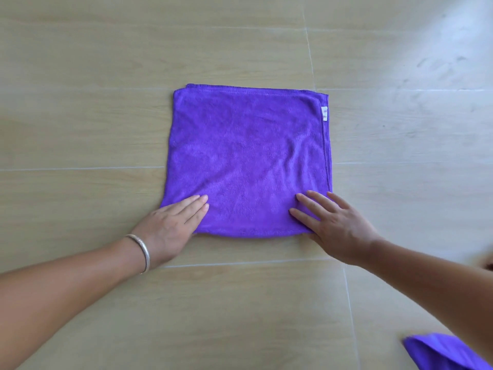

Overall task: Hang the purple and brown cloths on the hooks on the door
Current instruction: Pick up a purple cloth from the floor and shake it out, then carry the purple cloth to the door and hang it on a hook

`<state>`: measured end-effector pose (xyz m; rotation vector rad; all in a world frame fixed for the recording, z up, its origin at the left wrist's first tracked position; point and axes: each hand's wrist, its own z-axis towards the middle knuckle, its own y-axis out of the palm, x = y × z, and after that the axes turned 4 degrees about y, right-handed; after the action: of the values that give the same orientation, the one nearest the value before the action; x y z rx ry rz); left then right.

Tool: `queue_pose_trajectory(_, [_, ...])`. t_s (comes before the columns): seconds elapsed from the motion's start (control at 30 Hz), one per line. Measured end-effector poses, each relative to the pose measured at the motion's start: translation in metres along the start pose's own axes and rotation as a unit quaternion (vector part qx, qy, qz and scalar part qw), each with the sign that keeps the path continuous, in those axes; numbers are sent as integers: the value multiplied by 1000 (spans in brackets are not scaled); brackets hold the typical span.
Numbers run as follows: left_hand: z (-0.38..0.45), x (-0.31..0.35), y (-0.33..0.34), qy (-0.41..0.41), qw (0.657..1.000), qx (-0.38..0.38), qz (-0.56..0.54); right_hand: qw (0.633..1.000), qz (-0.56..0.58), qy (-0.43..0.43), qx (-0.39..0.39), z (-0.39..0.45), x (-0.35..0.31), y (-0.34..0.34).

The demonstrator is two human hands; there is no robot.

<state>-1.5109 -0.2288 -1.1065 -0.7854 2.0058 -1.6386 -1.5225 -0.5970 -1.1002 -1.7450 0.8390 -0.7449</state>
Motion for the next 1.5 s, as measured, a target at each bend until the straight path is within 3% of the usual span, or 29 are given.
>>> queue_pose_trajectory(0.2, [-26, 15, -48, -141, 975, -167, -31, 999, 7, 47, -21, -26, -5, -75])
queue_pose_trajectory(0.63, [-118, 24, -324, -269, 947, -129, -122, 992, -15, 110, -58, -96, -9, -350])
queue_pose_trajectory(0.87, [-171, 3, -493, -294, 929, -122, -191, 991, 4, 120, -65, -132, -7, -532])
queue_pose_trajectory(1.03, [-203, -12, -644, -307, 924, -97, -204, 989, 41, 135, -32, -164, 2, -674])
queue_pose_trajectory(1.37, [-249, -23, -913, -299, 929, 32, -215, 983, 28, 156, 89, -220, 39, -927])
queue_pose_trajectory(1.5, [-256, -22, -1010, -310, 935, 64, -158, 978, 7, 160, 137, -240, 56, -1021])
